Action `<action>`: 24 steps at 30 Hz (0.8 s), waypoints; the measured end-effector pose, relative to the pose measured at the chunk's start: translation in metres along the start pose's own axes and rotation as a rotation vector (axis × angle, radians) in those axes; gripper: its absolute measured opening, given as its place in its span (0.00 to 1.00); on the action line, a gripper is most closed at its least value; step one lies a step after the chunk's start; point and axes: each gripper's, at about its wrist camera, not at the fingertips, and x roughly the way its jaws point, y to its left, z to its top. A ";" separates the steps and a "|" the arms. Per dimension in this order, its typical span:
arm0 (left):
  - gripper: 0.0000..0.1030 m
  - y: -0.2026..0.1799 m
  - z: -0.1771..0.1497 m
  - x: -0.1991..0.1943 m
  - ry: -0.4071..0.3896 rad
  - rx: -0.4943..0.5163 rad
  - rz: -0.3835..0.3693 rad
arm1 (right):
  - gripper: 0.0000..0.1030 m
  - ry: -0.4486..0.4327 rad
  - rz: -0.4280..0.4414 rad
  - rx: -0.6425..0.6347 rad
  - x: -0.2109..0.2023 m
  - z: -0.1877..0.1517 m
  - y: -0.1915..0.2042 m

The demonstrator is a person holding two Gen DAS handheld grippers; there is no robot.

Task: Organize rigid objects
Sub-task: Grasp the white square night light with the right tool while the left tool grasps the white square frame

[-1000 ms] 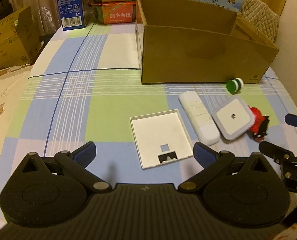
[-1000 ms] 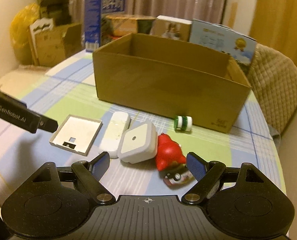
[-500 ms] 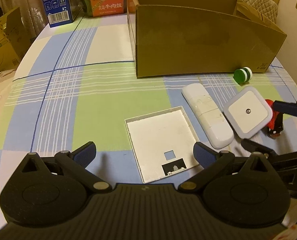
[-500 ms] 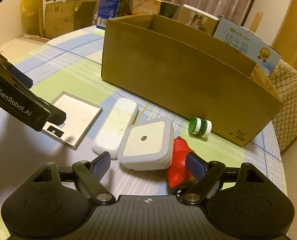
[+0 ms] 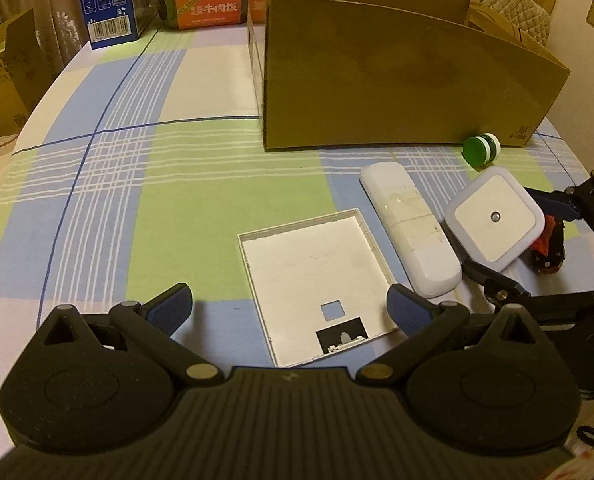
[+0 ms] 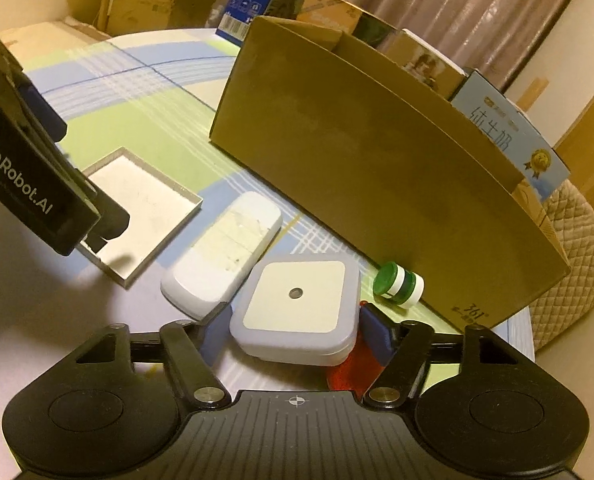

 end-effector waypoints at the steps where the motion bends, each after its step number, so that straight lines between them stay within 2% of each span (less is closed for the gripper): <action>1: 0.99 0.000 0.000 0.001 0.000 0.001 -0.003 | 0.63 -0.003 -0.004 -0.004 0.000 0.000 0.001; 5: 0.99 -0.002 -0.002 0.002 -0.002 0.005 -0.016 | 0.62 -0.031 -0.011 0.018 -0.008 0.000 -0.002; 10: 0.99 -0.003 -0.003 0.005 0.001 -0.014 -0.047 | 0.62 -0.077 -0.018 0.102 -0.027 0.002 -0.016; 15: 0.99 -0.004 -0.001 0.011 0.003 -0.042 -0.047 | 0.62 -0.084 -0.031 0.195 -0.041 0.000 -0.034; 24: 0.99 -0.012 0.005 0.022 -0.011 -0.070 0.005 | 0.62 -0.091 -0.045 0.268 -0.053 -0.006 -0.048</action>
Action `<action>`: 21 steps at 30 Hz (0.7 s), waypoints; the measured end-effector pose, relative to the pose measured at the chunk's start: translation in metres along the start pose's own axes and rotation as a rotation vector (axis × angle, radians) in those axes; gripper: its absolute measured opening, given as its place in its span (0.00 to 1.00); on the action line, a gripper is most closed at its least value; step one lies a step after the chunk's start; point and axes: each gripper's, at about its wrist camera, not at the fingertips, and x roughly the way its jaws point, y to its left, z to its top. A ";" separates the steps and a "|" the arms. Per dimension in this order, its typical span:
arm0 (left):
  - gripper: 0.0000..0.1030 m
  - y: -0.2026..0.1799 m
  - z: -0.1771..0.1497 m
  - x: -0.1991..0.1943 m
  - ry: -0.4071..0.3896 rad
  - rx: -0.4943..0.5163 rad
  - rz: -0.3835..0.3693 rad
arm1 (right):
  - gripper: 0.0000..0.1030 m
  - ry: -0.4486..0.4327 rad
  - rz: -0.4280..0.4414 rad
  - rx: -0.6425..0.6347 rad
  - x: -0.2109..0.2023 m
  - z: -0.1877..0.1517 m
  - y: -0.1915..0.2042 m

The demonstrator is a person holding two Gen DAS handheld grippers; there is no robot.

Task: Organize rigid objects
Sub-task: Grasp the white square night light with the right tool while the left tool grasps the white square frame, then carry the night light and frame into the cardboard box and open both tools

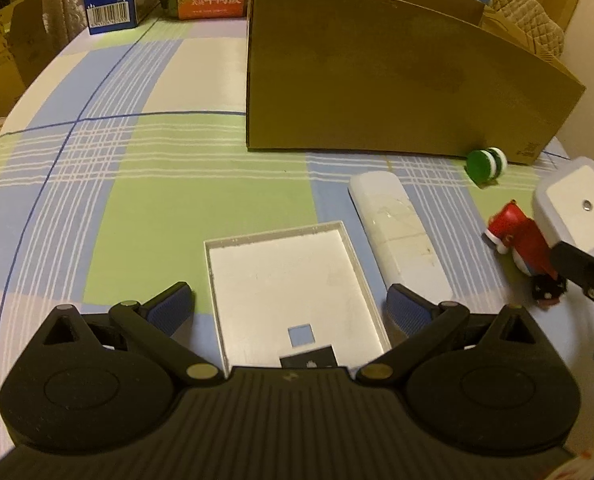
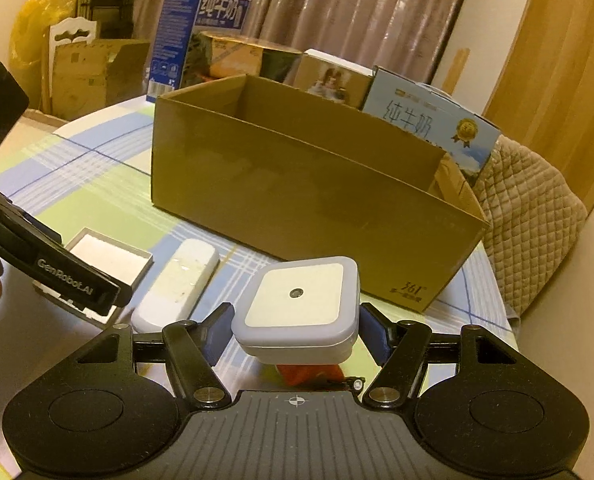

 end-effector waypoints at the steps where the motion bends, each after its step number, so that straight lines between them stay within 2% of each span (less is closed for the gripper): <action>1: 0.99 -0.002 0.000 0.002 -0.003 0.010 0.013 | 0.62 0.000 0.000 0.002 0.000 0.000 0.000; 6: 0.99 -0.011 -0.003 0.007 -0.006 0.078 0.071 | 0.62 0.001 -0.004 0.010 0.000 -0.002 0.000; 10: 0.99 -0.012 -0.007 0.005 -0.018 0.062 0.087 | 0.62 0.001 -0.004 0.022 0.001 -0.003 -0.001; 13: 0.93 -0.014 -0.010 0.002 -0.031 0.056 0.091 | 0.62 0.001 -0.001 0.026 0.001 -0.004 -0.002; 15: 0.85 -0.018 -0.012 -0.001 -0.047 0.065 0.092 | 0.62 0.000 0.002 0.034 0.001 -0.003 -0.003; 21: 0.84 -0.024 -0.016 -0.008 -0.082 0.087 0.109 | 0.62 -0.020 -0.008 0.036 -0.004 -0.002 -0.006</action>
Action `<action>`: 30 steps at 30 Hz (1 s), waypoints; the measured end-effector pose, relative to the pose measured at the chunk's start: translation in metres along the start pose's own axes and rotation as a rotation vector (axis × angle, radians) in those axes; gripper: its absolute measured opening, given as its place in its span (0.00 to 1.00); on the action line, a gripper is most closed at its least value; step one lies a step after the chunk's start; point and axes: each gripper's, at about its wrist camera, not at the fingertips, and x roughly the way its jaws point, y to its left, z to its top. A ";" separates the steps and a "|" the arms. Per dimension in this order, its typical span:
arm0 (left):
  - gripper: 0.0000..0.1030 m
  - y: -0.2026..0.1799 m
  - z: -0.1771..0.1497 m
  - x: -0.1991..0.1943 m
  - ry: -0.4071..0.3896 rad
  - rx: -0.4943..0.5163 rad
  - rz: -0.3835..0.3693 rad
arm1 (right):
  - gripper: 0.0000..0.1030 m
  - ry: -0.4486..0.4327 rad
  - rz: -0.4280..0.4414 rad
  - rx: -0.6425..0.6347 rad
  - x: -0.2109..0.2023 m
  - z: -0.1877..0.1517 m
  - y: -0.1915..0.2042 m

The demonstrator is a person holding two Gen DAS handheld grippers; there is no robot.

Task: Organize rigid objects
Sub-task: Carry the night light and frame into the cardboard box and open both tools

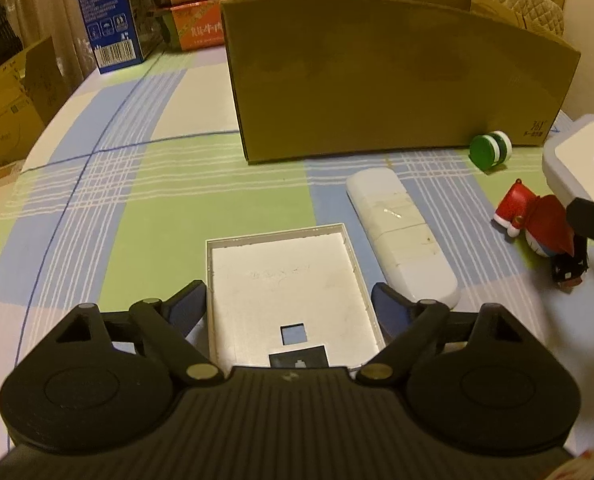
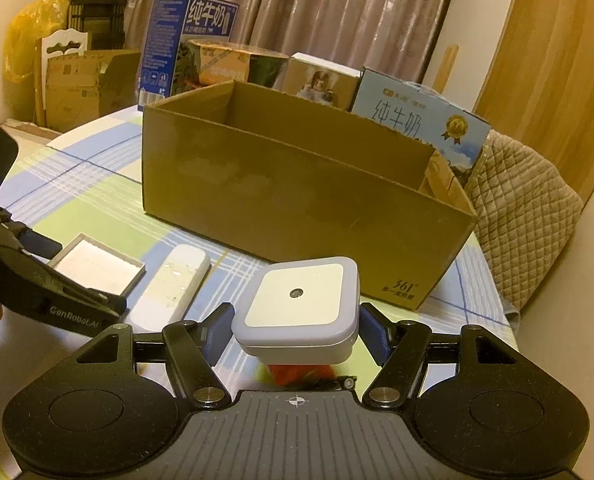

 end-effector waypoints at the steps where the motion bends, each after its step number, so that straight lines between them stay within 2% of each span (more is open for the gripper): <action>1: 0.84 0.000 0.001 -0.002 -0.007 -0.002 -0.001 | 0.62 -0.003 -0.001 0.000 -0.001 0.000 -0.001; 5: 0.84 0.005 0.007 -0.009 -0.027 -0.034 -0.029 | 0.62 -0.005 -0.005 0.010 -0.002 0.002 -0.004; 10: 0.84 0.002 0.020 -0.024 -0.061 -0.028 -0.042 | 0.62 -0.014 -0.008 0.022 -0.006 0.005 -0.006; 22: 0.84 -0.007 0.043 -0.089 -0.149 -0.045 -0.078 | 0.62 -0.063 -0.012 0.078 -0.040 0.020 -0.020; 30: 0.84 -0.014 0.047 -0.125 -0.173 -0.041 -0.100 | 0.62 -0.090 -0.013 0.124 -0.066 0.029 -0.030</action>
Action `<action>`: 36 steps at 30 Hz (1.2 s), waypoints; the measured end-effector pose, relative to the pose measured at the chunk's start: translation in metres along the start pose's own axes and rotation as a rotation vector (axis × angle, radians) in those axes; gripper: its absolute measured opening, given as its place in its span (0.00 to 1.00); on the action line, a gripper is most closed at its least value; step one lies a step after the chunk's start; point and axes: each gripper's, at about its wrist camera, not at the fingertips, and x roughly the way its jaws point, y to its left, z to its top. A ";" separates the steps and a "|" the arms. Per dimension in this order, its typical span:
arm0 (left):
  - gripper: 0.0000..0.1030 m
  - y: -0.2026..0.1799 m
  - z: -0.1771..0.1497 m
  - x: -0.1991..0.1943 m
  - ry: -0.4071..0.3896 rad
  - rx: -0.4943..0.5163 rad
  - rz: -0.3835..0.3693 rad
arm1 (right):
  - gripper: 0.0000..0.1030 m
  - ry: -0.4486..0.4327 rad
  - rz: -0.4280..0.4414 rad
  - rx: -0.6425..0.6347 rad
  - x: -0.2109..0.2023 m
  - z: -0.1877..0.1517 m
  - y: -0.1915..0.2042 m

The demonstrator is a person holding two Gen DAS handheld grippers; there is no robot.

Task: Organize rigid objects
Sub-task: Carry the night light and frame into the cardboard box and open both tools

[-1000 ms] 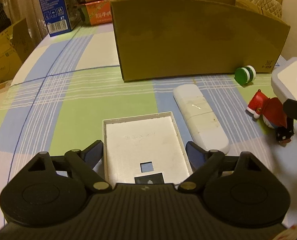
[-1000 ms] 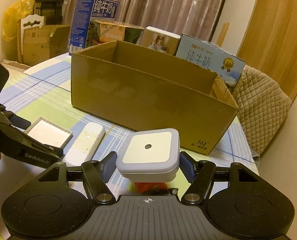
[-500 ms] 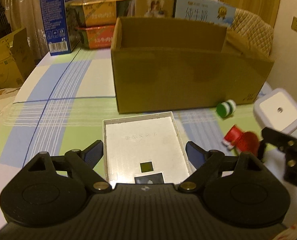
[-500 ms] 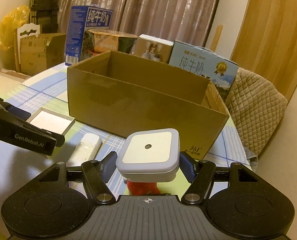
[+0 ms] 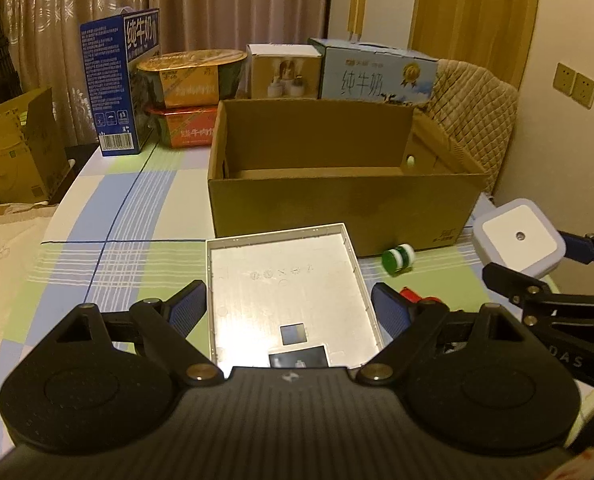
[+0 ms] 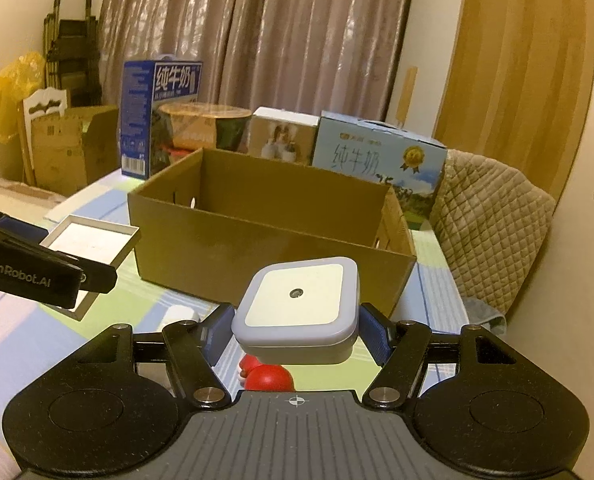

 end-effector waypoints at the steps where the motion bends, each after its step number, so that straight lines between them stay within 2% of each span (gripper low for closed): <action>1: 0.84 -0.001 0.001 -0.003 -0.001 0.001 -0.002 | 0.62 0.000 0.000 0.005 -0.002 0.001 -0.001; 13: 0.84 -0.016 0.007 -0.025 -0.015 0.019 -0.028 | 0.62 0.008 0.002 0.079 -0.024 0.003 -0.016; 21: 0.84 -0.018 0.017 -0.022 -0.013 0.041 -0.052 | 0.62 0.030 0.016 0.137 -0.022 0.007 -0.032; 30: 0.84 -0.003 0.065 0.003 -0.041 0.056 -0.058 | 0.62 0.012 0.039 0.191 0.005 0.046 -0.064; 36: 0.84 0.008 0.110 0.037 -0.039 0.058 -0.060 | 0.62 0.018 0.057 0.236 0.045 0.077 -0.089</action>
